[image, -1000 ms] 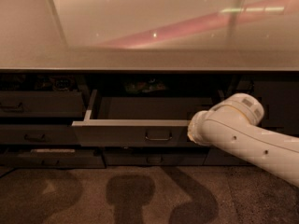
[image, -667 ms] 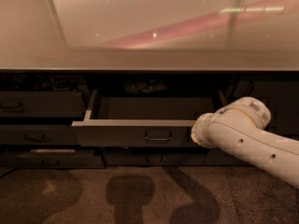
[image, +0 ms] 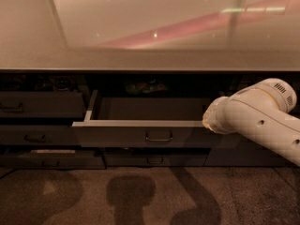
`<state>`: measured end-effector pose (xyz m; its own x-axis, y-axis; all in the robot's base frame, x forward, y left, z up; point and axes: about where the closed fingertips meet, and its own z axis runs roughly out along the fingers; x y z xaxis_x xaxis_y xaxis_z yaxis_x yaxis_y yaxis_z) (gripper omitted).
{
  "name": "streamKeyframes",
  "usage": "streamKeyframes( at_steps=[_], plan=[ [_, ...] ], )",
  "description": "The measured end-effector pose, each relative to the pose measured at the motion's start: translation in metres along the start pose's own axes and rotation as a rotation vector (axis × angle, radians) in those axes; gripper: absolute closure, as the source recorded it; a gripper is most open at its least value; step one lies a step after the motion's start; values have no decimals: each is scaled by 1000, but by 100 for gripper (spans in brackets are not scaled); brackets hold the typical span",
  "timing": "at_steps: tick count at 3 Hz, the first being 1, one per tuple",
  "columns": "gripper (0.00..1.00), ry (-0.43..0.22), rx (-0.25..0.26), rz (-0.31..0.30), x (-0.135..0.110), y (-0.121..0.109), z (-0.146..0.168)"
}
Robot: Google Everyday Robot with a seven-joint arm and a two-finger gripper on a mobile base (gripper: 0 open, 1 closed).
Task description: Open top drawer
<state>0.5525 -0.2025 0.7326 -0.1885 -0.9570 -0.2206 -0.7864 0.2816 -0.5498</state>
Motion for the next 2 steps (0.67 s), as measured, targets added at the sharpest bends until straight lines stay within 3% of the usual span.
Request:
streamKeyframes(
  at_steps=[1, 2],
  plan=[
    [100, 10, -4, 4, 2, -1, 3],
    [100, 102, -47, 37, 17, -13, 32]
  ],
)
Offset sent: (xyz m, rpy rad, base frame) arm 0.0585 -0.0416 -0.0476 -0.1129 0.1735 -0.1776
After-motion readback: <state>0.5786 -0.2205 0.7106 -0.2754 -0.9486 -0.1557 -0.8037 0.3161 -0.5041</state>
